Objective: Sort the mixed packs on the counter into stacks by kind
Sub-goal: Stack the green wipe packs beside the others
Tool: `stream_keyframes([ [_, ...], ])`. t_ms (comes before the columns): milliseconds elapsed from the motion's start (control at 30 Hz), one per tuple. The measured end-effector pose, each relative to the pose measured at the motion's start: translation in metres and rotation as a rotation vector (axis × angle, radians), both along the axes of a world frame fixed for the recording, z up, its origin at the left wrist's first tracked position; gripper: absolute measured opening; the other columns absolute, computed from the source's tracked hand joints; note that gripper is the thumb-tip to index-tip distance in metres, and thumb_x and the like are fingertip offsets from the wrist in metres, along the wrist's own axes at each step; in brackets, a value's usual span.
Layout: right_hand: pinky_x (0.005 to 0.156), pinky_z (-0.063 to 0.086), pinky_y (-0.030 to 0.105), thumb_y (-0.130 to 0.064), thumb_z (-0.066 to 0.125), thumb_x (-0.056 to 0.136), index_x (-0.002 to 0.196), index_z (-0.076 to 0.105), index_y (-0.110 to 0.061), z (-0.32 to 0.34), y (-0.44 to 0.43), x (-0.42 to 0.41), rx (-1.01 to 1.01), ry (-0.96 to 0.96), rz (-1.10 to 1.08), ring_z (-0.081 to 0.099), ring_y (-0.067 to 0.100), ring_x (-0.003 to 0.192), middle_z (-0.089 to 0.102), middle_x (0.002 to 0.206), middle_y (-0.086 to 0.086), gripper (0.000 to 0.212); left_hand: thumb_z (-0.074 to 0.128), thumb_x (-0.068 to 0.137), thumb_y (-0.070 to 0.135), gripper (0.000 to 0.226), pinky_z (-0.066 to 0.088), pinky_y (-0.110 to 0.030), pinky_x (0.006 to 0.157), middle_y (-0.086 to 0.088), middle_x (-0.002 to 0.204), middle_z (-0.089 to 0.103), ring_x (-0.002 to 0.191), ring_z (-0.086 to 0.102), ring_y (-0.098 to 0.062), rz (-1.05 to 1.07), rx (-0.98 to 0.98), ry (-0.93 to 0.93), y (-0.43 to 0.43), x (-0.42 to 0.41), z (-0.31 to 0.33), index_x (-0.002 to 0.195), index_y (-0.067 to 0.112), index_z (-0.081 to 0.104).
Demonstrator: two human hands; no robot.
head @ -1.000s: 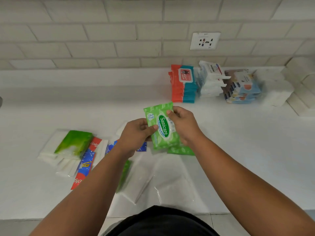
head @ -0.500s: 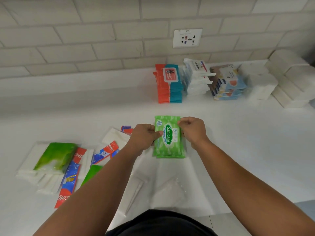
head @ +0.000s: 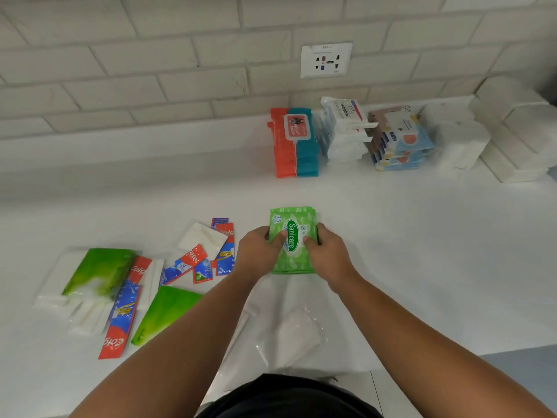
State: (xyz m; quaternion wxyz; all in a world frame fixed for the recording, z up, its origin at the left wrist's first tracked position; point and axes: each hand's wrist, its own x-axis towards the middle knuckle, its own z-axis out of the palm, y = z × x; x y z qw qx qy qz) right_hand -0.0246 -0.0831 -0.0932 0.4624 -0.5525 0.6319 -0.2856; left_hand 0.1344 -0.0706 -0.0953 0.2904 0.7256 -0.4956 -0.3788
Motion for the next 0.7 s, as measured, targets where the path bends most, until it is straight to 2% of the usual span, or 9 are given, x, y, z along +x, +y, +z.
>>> stream_keyframes([
  [100, 0.084, 0.056, 0.041, -0.019, 0.050, 0.096, 0.116, 0.060, -0.019, -0.002, 0.006, -0.001, -0.017, -0.002, 0.018, 0.067, 0.020, 0.093, 0.070, 0.104, 0.000, 0.022, 0.054, 0.100, 0.040, 0.024, 0.057, -0.047, 0.087, 0.006, 0.100, 0.075, 0.093, 0.071, -0.015, 0.038, -0.078, 0.157, 0.012, -0.013, 0.002, 0.113, 0.024, 0.066],
  [167, 0.084, 0.055, 0.040, -0.017, 0.048, 0.096, 0.120, 0.057, -0.021, -0.005, 0.008, 0.000, -0.030, 0.005, 0.037, 0.066, 0.020, 0.094, 0.069, 0.106, 0.000, 0.026, 0.053, 0.101, 0.028, 0.020, 0.058, -0.046, 0.090, 0.007, 0.106, 0.074, 0.098, 0.071, -0.014, 0.041, -0.103, 0.255, 0.018, -0.022, 0.002, 0.118, 0.024, 0.062],
  [333, 0.087, 0.055, 0.041, -0.016, 0.044, 0.097, 0.130, 0.051, -0.022, -0.012, 0.002, 0.004, -0.056, 0.028, 0.095, 0.065, 0.024, 0.097, 0.069, 0.113, 0.003, 0.034, 0.052, 0.098, 0.015, 0.027, 0.059, -0.046, 0.088, 0.008, 0.110, 0.073, 0.098, 0.071, -0.015, 0.124, -0.129, 0.221, 0.021, -0.032, -0.004, 0.124, 0.023, 0.056],
  [700, 0.094, 0.054, 0.036, -0.010, 0.040, 0.100, 0.136, 0.055, -0.022, -0.008, -0.034, 0.040, -0.010, -0.086, 0.223, 0.064, 0.020, 0.107, 0.068, 0.123, 0.002, 0.041, 0.052, 0.100, 0.008, 0.025, 0.058, -0.028, 0.079, 0.005, 0.107, 0.072, 0.096, 0.069, -0.011, 0.367, -0.135, 0.237, 0.005, -0.006, -0.001, 0.121, 0.018, 0.059],
])
